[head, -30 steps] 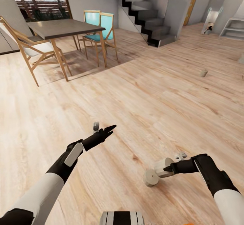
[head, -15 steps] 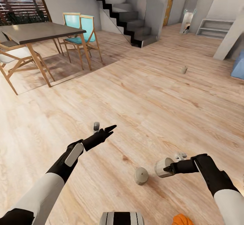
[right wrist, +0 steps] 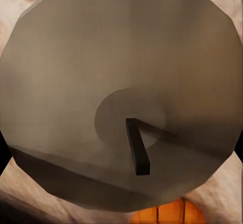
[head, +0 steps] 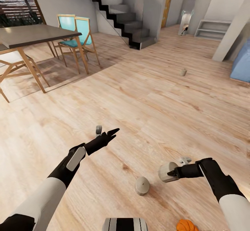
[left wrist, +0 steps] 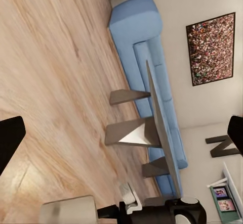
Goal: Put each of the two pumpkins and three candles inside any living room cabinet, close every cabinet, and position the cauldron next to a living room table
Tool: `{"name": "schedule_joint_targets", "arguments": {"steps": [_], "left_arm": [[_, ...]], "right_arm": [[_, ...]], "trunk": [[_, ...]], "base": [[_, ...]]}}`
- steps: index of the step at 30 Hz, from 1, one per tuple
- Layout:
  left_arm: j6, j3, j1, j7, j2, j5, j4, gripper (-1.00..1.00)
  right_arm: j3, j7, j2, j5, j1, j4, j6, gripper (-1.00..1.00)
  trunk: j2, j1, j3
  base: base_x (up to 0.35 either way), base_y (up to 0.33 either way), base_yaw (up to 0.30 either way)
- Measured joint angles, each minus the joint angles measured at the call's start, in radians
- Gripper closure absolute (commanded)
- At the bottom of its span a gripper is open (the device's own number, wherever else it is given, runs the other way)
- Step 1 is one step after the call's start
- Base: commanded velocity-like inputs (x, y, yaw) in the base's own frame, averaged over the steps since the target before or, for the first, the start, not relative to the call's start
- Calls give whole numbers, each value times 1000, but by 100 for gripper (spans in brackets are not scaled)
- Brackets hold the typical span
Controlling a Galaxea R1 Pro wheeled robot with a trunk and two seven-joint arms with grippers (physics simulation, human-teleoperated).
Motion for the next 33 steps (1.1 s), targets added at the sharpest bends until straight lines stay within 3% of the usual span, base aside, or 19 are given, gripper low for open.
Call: {"name": "schedule_joint_targets", "arguments": {"steps": [22, 27, 29, 30, 32, 33], "left_arm": [[2, -2, 1, 13, 10, -7, 3, -100], [16, -34, 1, 195, 16, -25, 1, -100], [17, -77, 1, 301, 13, -35, 1, -100], [18, -140, 2, 411, 8, -39, 2, -100], [19, -216, 1, 521, -2, -40, 2, -100], [20, -272, 0, 628, -17, -41, 2, -100]], "right_arm": [[0, 0, 2, 0, 0, 0, 0, 100], [-4, 0, -7, 3, 0, -1, 0, 100], [-11, 0, -22, 6, 0, 0, -2, 100], [-29, -1, -31, 4, 0, -1, -2, 100], [-62, -1, -35, 1, 0, 0, 0, 100], [-94, -2, -36, 4, 0, 0, -2, 100]], "trunk": [[0, 0, 3], [0, 0, 3], [0, 0, 3], [0, 0, 3], [0, 0, 3], [0, 0, 3]], "base": [[0, 0, -17], [0, 0, 0], [0, 0, 0], [0, 0, 0], [0, 0, 0], [0, 0, 0]]}}
